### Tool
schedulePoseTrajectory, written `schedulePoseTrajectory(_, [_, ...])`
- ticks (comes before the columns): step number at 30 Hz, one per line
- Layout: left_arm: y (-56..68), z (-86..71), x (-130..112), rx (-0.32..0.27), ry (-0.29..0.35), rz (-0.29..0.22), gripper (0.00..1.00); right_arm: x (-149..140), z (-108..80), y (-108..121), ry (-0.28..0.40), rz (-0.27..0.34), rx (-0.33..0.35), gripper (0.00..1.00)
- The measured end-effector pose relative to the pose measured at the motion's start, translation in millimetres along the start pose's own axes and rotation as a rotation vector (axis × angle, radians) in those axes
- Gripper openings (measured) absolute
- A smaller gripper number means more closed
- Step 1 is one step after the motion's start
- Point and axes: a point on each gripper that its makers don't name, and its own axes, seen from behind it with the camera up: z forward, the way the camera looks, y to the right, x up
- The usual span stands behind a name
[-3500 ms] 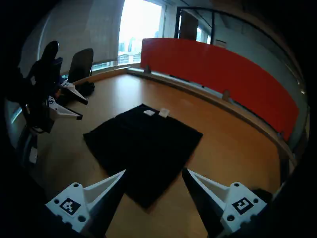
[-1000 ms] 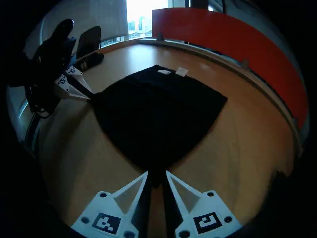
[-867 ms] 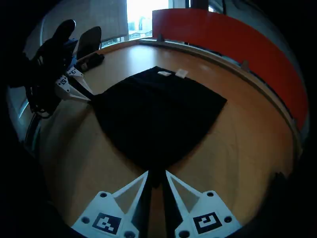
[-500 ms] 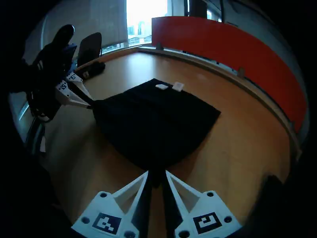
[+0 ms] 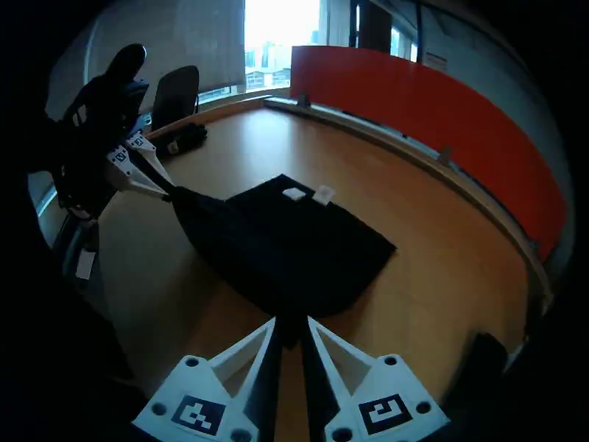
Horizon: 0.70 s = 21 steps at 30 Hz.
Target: Fold towel
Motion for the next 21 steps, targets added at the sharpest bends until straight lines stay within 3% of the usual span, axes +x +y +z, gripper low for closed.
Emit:
schedulePoseTrajectory(9, [9.3, -24.1, 10.3, -0.008, 0.018, -0.044, 0.14, 10.3, -22.0, -5.9, 0.010, -0.015, 0.007, 0.16])
schedulePoseTrajectory(21, [19.9, -41.6, 13.8, -0.020, 0.012, -0.039, 0.14, 14.2, -43.4, -13.6, 0.009, -0.020, 0.024, 0.16])
